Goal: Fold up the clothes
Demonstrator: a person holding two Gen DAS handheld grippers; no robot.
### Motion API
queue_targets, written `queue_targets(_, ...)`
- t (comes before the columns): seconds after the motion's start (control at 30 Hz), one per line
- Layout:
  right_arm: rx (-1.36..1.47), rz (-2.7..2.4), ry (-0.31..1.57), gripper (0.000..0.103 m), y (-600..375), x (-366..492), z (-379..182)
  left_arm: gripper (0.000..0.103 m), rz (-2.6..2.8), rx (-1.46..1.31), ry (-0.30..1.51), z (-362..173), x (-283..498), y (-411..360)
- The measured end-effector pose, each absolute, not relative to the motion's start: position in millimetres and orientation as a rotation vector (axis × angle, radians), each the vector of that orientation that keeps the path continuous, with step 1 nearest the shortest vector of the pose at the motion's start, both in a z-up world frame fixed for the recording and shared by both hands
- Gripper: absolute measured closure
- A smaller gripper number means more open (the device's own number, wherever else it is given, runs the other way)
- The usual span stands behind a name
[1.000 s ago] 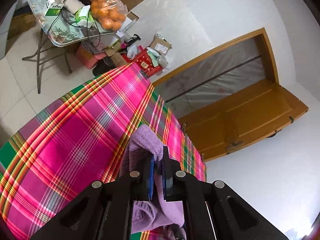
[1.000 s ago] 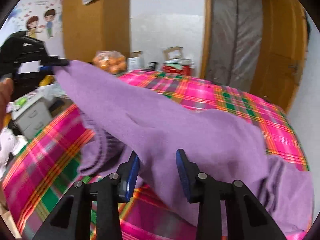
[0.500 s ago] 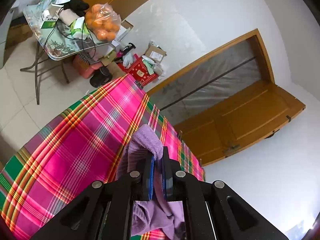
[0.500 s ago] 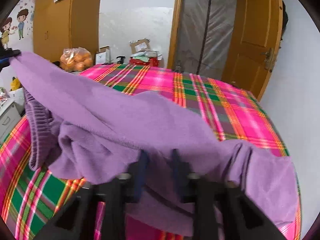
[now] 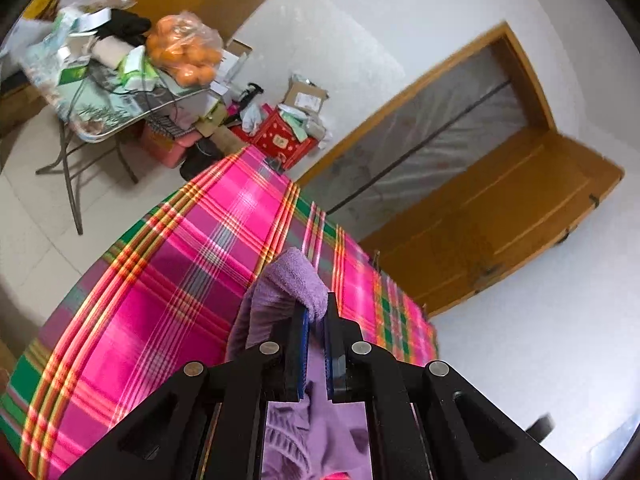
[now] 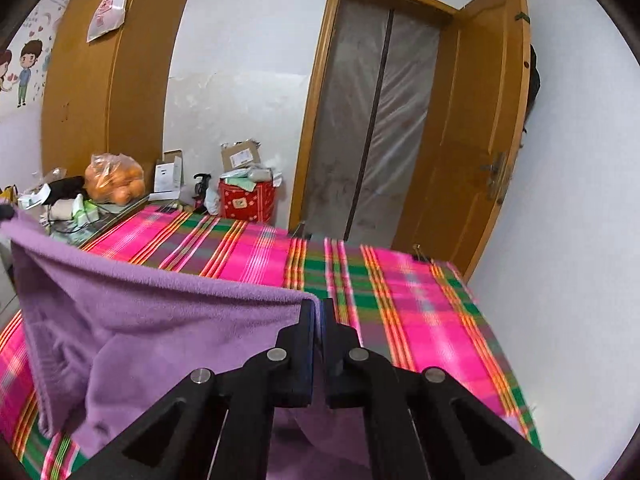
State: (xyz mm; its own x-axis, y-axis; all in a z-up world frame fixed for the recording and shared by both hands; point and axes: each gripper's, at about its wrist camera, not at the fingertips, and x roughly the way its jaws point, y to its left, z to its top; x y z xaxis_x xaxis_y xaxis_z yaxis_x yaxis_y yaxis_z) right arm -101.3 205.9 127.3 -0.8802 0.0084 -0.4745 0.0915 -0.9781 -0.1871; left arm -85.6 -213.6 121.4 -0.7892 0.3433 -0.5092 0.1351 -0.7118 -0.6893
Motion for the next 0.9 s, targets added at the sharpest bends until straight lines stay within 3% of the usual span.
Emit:
queue_targets(0.63, 0.866, -3.028, 0.581, 0.100, 181, -224, 99, 0.096, 2.654, -1.171, -0.975, 85, -202, -197)
queue_targets(0.9, 1.002, -3.000, 0.584, 0.100, 174, -265, 69, 0.094, 2.645, -1.278, -0.952, 57, -239, -198)
